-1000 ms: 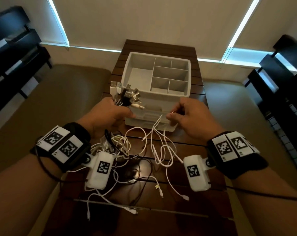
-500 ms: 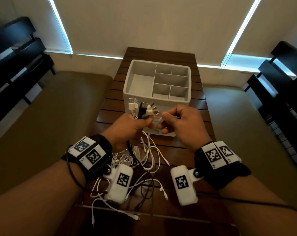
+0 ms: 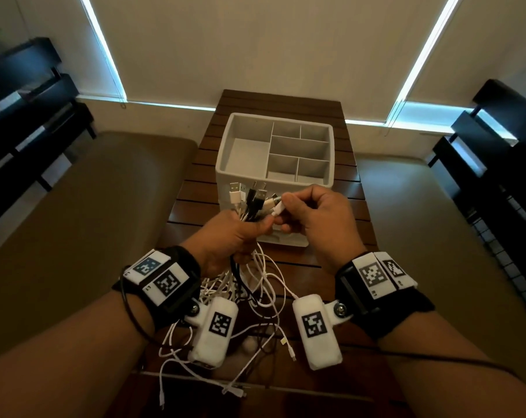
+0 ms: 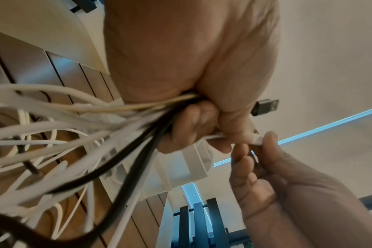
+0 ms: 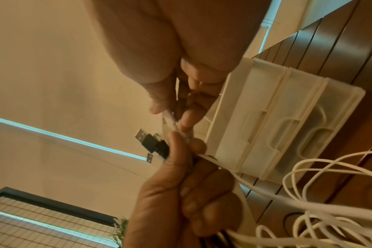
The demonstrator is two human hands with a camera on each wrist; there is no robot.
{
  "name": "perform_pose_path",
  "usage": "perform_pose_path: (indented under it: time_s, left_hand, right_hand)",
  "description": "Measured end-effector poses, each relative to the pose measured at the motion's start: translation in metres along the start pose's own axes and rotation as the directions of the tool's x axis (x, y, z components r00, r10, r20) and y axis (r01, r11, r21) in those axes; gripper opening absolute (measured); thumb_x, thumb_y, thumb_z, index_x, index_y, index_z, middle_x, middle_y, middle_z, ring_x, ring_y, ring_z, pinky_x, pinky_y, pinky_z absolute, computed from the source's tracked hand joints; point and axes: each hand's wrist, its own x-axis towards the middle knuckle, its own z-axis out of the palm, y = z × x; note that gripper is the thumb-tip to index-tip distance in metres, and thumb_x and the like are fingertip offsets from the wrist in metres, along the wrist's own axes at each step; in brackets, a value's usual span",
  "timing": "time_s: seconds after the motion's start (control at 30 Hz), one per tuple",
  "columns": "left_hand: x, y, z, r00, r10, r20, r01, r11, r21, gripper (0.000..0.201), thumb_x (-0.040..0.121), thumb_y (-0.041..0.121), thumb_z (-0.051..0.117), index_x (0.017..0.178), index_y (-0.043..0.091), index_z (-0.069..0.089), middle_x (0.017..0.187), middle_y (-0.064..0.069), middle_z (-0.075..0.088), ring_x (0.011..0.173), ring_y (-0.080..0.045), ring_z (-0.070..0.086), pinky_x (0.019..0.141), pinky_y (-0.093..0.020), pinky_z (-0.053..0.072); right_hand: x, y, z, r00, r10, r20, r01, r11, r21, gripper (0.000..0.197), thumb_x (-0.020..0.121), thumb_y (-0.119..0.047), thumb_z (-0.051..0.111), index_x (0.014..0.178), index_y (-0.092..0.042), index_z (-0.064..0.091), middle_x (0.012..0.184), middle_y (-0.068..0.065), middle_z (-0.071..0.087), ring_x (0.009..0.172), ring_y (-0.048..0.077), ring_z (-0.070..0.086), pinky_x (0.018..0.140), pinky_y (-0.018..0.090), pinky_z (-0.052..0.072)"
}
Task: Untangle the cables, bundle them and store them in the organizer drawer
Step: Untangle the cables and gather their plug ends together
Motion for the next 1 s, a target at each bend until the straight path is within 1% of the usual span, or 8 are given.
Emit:
perform_pose_path:
  time_s: [0.13,0.23,0.3,0.4,0.53,0.67,0.83,1.0]
  left_hand:
    - [-0.002,0.002,-0.002,0.999,-0.025,0.037,0.03,0.99,-0.14,0.026,0.094,0.032,0.053,0.077,0.012,0.055,0.048,0.008,0.038,0.039,-0.005,0.026,0.037,-0.017,0.022]
    - [-0.002,0.002,0.0,0.999,-0.029,0.034,0.034,0.986,-0.165,0.029,0.092,0.034,0.053,0.076,0.01,0.055,0.046,0.004,0.037,0.035,-0.005,0.028,0.032,-0.016,0.025]
    - [-0.002,0.001,0.0,1.0,-0.029,-0.012,0.027,0.99,-0.142,0.031,0.088,0.037,0.055,0.077,0.008,0.054,0.045,0.003,0.036,0.033,-0.005,0.028,0.032,-0.016,0.025]
    - [-0.001,0.001,0.002,0.996,-0.009,-0.085,0.002,0.997,-0.082,0.033,0.094,0.038,0.053,0.078,0.009,0.053,0.045,0.004,0.038,0.035,-0.006,0.029,0.033,-0.017,0.026]
    - [0.001,0.005,0.005,0.974,0.044,-0.222,-0.047,0.999,-0.008,0.036,0.096,0.04,0.052,0.075,0.01,0.051,0.05,0.003,0.037,0.038,-0.007,0.035,0.036,-0.018,0.033]
    - [0.007,0.009,0.004,0.943,0.092,-0.319,-0.09,0.996,0.023,0.044,0.096,0.045,0.051,0.066,0.014,0.048,0.059,-0.002,0.044,0.044,-0.011,0.037,0.042,-0.022,0.035]
    - [0.003,0.02,-0.01,0.95,0.023,-0.311,-0.097,0.969,-0.225,0.044,0.094,0.048,0.052,0.065,0.016,0.044,0.053,0.002,0.037,0.048,-0.013,0.041,0.054,-0.03,0.047]
    - [-0.01,0.036,-0.018,0.937,0.122,-0.329,-0.095,0.991,0.097,0.033,0.092,0.045,0.057,0.074,0.018,0.051,0.047,0.011,0.039,0.04,-0.005,0.033,0.041,-0.02,0.028]
  right_hand:
    - [-0.005,0.023,0.0,0.98,0.081,0.182,-0.061,0.991,-0.116,0.018,0.091,-0.026,0.058,0.108,-0.023,0.057,0.105,0.006,0.064,0.095,0.019,0.064,0.078,0.035,0.056]
    - [-0.014,0.045,0.012,0.908,0.203,0.367,-0.139,0.971,-0.193,0.023,0.093,-0.018,0.058,0.115,-0.016,0.054,0.102,0.009,0.067,0.087,0.016,0.064,0.073,0.033,0.054]
    - [-0.016,0.055,0.018,0.916,0.199,0.349,-0.121,0.965,-0.232,0.023,0.095,-0.017,0.055,0.115,-0.005,0.055,0.097,0.019,0.067,0.08,0.022,0.065,0.069,0.035,0.054]
    - [-0.017,0.058,0.023,0.925,0.204,0.321,-0.144,0.969,-0.199,0.02,0.098,-0.011,0.049,0.111,0.003,0.054,0.076,0.011,0.064,0.062,0.016,0.061,0.056,0.026,0.051]
    - [-0.019,0.058,0.024,0.939,0.182,0.292,-0.145,0.979,-0.143,0.01,0.098,-0.005,0.048,0.088,-0.005,0.051,0.062,0.009,0.057,0.048,0.013,0.058,0.051,0.026,0.05]
    - [-0.02,0.063,0.021,0.909,0.15,0.388,-0.091,0.982,-0.166,0.012,0.098,-0.009,0.049,0.086,-0.01,0.051,0.063,0.006,0.056,0.056,0.017,0.057,0.06,0.03,0.05]
    - [-0.02,0.077,0.003,0.848,0.163,0.504,-0.064,0.976,-0.207,0.01,0.096,-0.005,0.05,0.087,-0.006,0.055,0.064,0.007,0.05,0.057,0.015,0.052,0.059,0.021,0.049]
    - [-0.015,0.086,-0.021,0.84,0.216,0.498,0.045,0.887,-0.46,0.016,0.094,-0.019,0.057,0.079,-0.023,0.062,0.076,-0.007,0.065,0.074,0.006,0.06,0.071,0.02,0.049]
